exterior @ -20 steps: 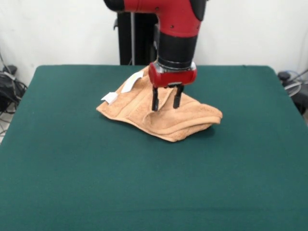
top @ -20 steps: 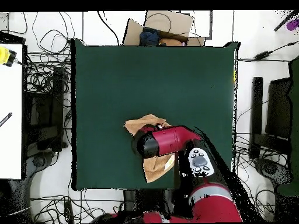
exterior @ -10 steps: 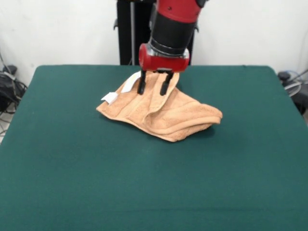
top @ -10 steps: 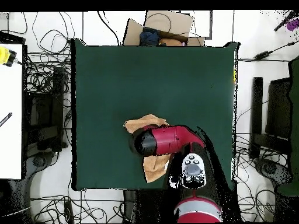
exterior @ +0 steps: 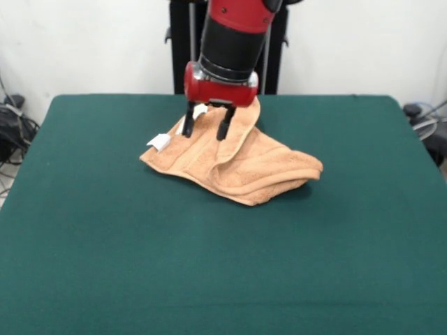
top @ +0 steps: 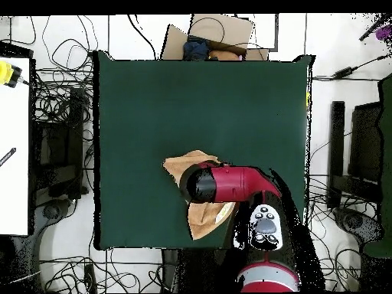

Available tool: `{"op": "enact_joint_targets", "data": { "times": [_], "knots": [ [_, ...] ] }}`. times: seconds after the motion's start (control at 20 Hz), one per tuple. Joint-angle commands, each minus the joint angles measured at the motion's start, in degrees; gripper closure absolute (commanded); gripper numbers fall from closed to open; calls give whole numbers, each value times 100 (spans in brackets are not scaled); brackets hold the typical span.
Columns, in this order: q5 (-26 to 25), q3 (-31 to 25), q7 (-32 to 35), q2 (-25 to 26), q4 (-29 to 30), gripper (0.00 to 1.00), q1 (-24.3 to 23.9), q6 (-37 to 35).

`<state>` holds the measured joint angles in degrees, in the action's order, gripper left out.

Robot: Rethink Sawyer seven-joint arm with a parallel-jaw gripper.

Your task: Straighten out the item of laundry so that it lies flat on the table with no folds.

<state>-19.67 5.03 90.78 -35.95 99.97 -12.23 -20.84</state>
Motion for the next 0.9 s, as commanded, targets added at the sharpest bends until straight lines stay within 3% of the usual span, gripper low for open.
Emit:
{"op": "enact_joint_targets", "data": {
  "times": [0.05,0.5,0.9],
  "knots": [
    [620,414,2260,386,505,0,203,1105],
    [1958,735,2678,724,752,0,263,459],
    [2138,516,2327,753,821,0,60,453]
  ]
}}
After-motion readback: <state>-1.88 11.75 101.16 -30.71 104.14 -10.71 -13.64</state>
